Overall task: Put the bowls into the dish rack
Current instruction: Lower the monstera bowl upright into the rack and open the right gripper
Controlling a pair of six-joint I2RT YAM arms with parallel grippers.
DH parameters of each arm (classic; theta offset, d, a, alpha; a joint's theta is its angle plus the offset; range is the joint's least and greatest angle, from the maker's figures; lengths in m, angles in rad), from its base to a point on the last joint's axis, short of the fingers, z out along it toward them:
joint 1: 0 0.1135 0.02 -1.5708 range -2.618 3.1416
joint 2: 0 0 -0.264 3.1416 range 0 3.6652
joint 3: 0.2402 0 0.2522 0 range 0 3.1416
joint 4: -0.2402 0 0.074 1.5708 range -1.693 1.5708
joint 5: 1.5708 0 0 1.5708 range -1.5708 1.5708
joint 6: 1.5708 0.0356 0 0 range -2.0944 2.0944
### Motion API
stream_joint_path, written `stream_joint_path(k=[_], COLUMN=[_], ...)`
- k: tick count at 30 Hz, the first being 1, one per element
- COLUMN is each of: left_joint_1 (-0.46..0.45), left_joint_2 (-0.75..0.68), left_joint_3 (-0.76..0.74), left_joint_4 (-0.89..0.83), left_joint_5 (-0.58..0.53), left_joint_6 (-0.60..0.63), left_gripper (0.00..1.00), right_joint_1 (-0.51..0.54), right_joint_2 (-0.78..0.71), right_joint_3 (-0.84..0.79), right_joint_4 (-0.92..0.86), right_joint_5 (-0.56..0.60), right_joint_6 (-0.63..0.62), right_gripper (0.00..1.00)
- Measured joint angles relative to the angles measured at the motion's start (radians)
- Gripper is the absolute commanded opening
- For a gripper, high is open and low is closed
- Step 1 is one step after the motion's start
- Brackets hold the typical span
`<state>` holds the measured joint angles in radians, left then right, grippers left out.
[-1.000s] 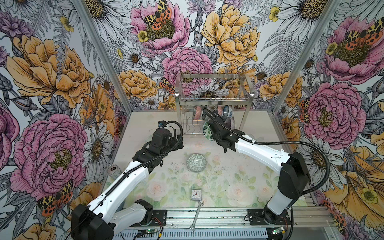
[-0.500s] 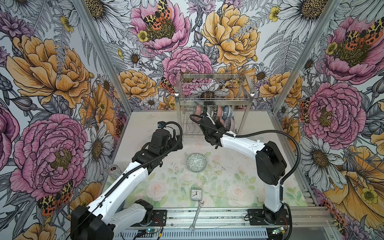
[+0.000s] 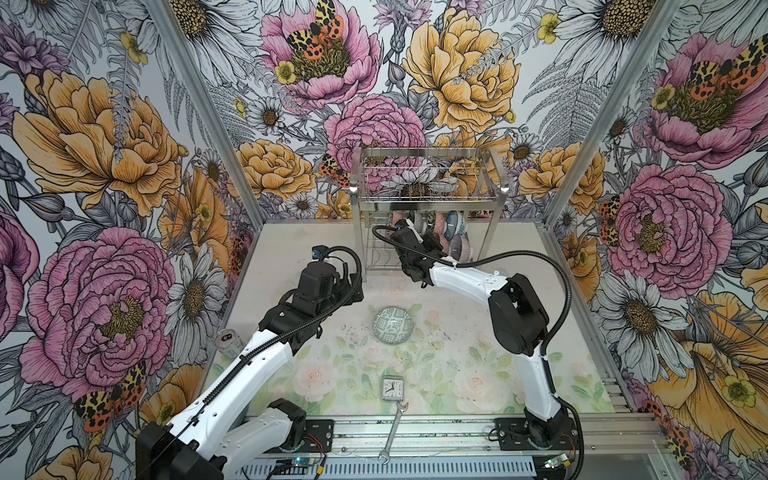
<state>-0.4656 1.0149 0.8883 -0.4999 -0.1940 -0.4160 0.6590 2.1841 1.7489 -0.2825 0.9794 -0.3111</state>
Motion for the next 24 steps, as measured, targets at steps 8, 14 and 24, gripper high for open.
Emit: stream_joint_path(k=[8, 14, 24], left_joint_1=[0.002, 0.002, 0.006], left_joint_2=[-0.019, -0.019, -0.024], left_joint_3=[0.000, 0.000, -0.002], left_joint_4=[-0.002, -0.002, -0.002], left_joint_5=[0.000, 0.000, 0.000], left_joint_6=[0.000, 0.000, 0.000], left_gripper=[0.99, 0.99, 0.99], right_joint_1=[-0.018, -0.022, -0.026], right_joint_2=[0.071, 0.109, 0.153], right_joint_3=[0.063, 0.126, 0.156], right_joint_4=[0.022, 0.035, 0.050], right_joint_5=[0.005, 0.010, 0.020], right_joint_6=[-0.021, -0.037, -0.051], right_gripper=[0.00, 0.00, 0.00])
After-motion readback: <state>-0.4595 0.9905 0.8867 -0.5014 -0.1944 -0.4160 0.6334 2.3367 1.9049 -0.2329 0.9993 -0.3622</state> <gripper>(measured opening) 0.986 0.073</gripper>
